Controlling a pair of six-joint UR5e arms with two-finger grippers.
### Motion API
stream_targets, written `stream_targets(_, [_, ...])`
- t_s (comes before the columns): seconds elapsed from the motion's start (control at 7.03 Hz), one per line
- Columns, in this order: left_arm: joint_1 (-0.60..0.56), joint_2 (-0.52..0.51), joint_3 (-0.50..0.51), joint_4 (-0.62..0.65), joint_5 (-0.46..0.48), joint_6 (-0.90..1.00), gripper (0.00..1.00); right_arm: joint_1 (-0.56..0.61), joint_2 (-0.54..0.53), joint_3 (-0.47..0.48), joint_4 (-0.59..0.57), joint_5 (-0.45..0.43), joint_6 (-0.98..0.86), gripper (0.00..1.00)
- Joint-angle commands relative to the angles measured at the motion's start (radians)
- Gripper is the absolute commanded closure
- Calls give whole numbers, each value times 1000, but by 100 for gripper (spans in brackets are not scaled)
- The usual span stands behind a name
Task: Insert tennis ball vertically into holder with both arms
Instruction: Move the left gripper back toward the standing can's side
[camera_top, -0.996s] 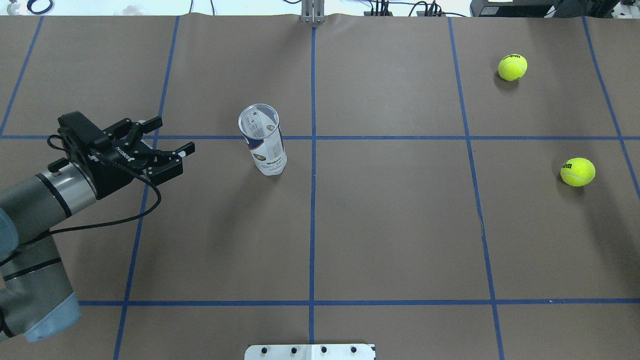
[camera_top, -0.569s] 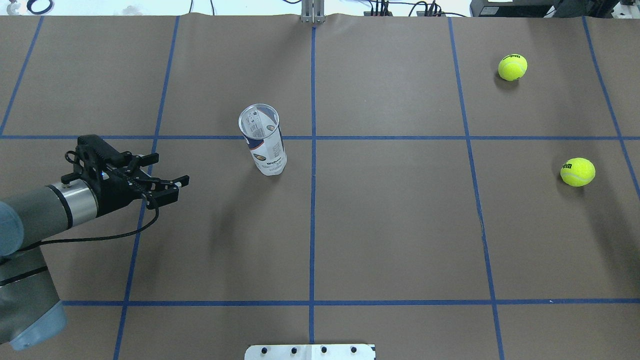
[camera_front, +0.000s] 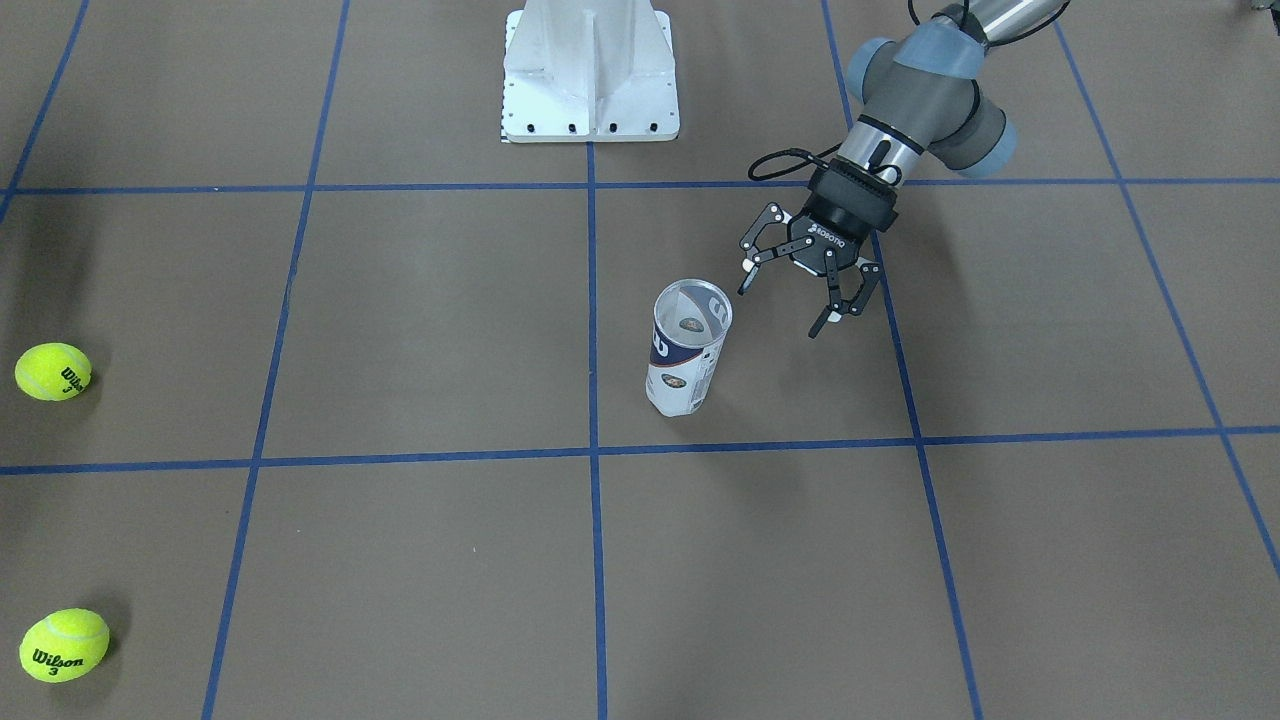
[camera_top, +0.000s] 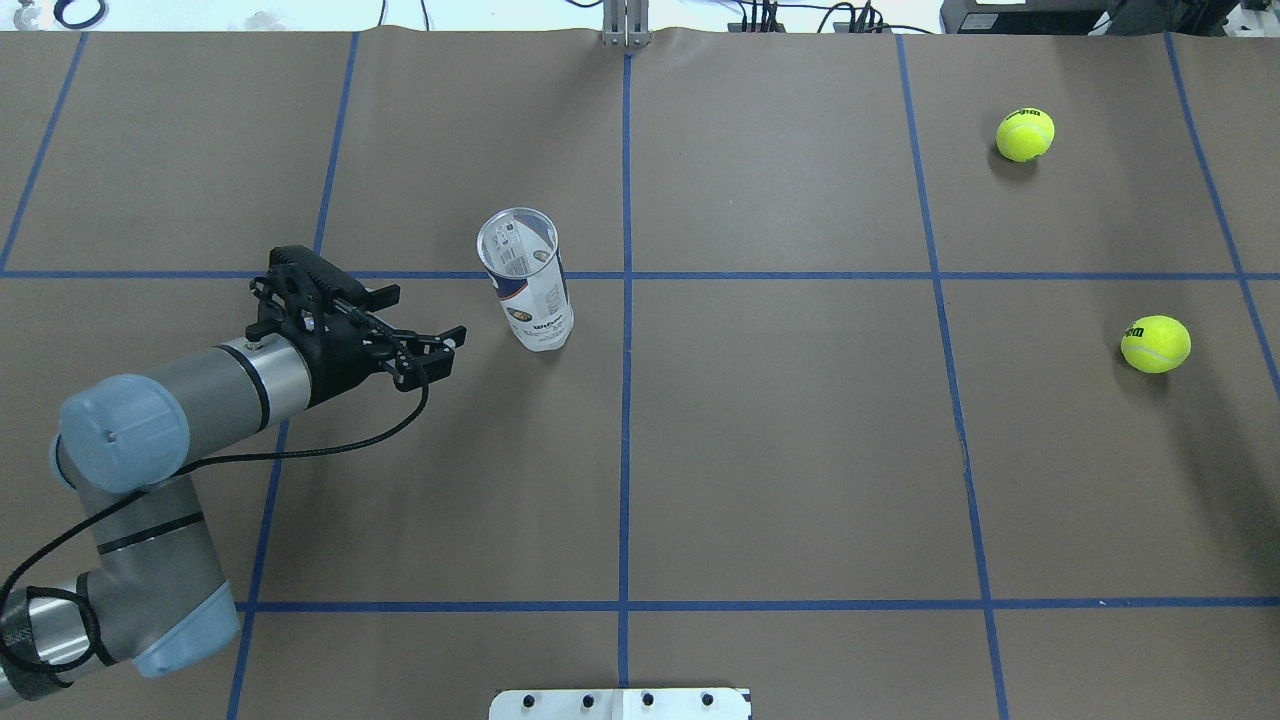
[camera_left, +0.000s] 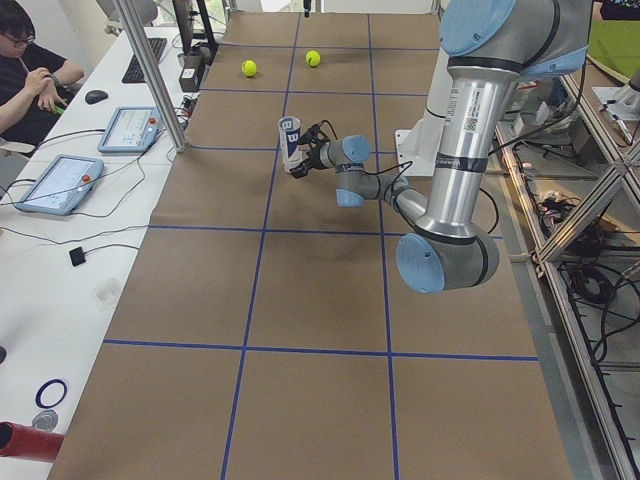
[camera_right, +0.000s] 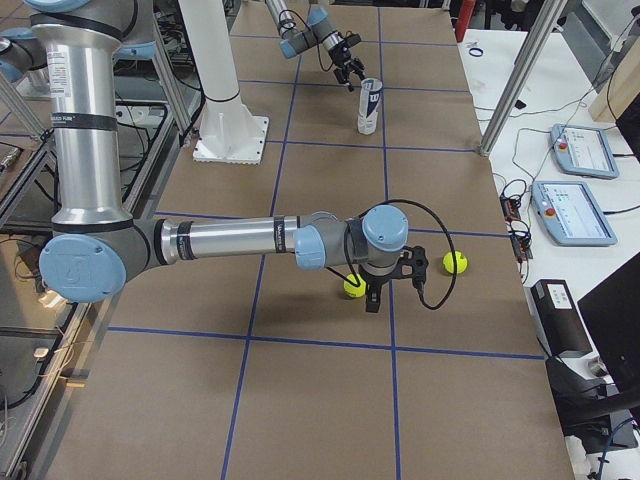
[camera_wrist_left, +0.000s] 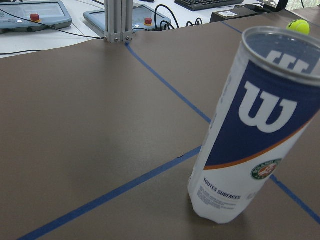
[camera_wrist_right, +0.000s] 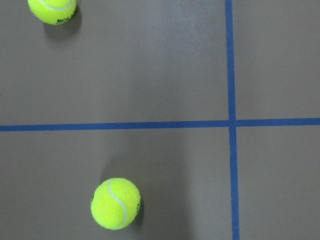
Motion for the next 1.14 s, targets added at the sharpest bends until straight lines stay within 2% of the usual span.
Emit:
stream_targets(0.0, [51, -54, 39, 6, 95, 5, 2, -116, 10, 17, 7, -18, 90, 0])
stream_targets(0.28, [51, -56, 45, 6, 95, 5, 2, -195, 8, 19, 96, -93, 90, 0])
stream_targets(0.57, [51, -50, 45, 6, 91, 5, 1, -259, 31, 2, 112, -141, 90, 0])
stream_targets(1.0, [51, -47, 51, 6, 91, 5, 1, -308, 56, -73, 129, -184, 76, 0])
